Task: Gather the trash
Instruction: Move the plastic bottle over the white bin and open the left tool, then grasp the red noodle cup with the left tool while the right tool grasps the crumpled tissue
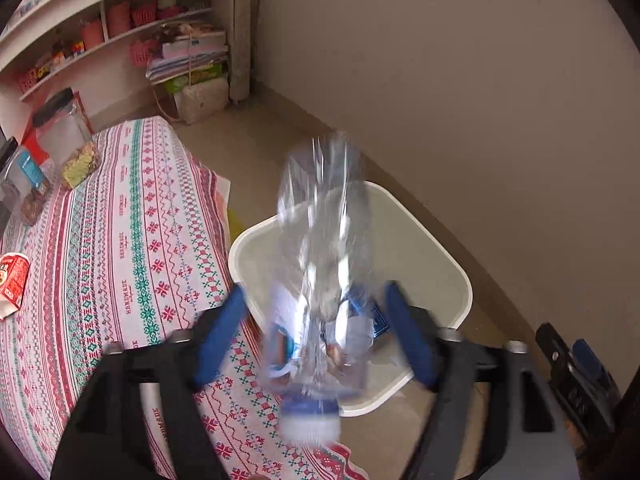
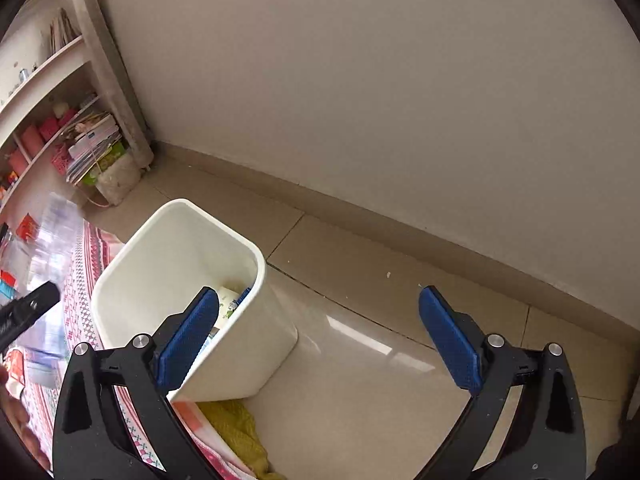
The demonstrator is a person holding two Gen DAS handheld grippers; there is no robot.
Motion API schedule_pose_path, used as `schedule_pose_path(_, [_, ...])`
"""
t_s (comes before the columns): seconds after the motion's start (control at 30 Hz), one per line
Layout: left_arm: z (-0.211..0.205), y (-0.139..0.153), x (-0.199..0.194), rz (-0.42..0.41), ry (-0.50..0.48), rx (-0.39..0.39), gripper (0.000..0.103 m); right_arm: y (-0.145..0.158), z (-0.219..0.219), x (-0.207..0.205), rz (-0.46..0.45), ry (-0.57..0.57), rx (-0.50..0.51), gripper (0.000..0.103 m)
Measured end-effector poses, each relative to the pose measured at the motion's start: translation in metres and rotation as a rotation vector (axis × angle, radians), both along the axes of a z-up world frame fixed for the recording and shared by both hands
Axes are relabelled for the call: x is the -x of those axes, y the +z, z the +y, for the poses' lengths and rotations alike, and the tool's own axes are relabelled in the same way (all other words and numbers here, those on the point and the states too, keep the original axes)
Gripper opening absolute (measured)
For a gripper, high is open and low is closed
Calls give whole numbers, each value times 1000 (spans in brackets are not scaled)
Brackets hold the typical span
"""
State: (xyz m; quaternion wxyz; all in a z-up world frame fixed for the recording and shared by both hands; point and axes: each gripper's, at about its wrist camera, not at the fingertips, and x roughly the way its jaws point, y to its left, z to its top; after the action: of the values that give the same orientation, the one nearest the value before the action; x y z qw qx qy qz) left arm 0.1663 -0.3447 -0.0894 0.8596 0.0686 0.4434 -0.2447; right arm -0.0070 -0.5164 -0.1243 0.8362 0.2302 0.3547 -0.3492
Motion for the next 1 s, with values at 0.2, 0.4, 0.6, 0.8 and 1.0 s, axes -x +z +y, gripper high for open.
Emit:
schedule_pose_path(0.2, [34, -2, 4, -6, 63, 24, 85, -1, 19, -15, -2, 51, -6, 96])
schedule_pose_path(0.4, [95, -18, 2, 10, 181, 1, 85, -1, 55, -34, -14, 136, -21, 96])
schedule_pose_path(0.6, [169, -34, -6, 32, 308, -36, 86, -7, 99, -59, -5, 234, -59, 96])
schedule_pose_path(0.8, [277, -48, -32, 62, 538, -43, 86, -13, 152, -80, 30, 350, -41, 96])
schedule_pose_path(1.0, [391, -56, -77, 140, 872, 55, 86, -17, 188, -96, 64, 431, -29, 96])
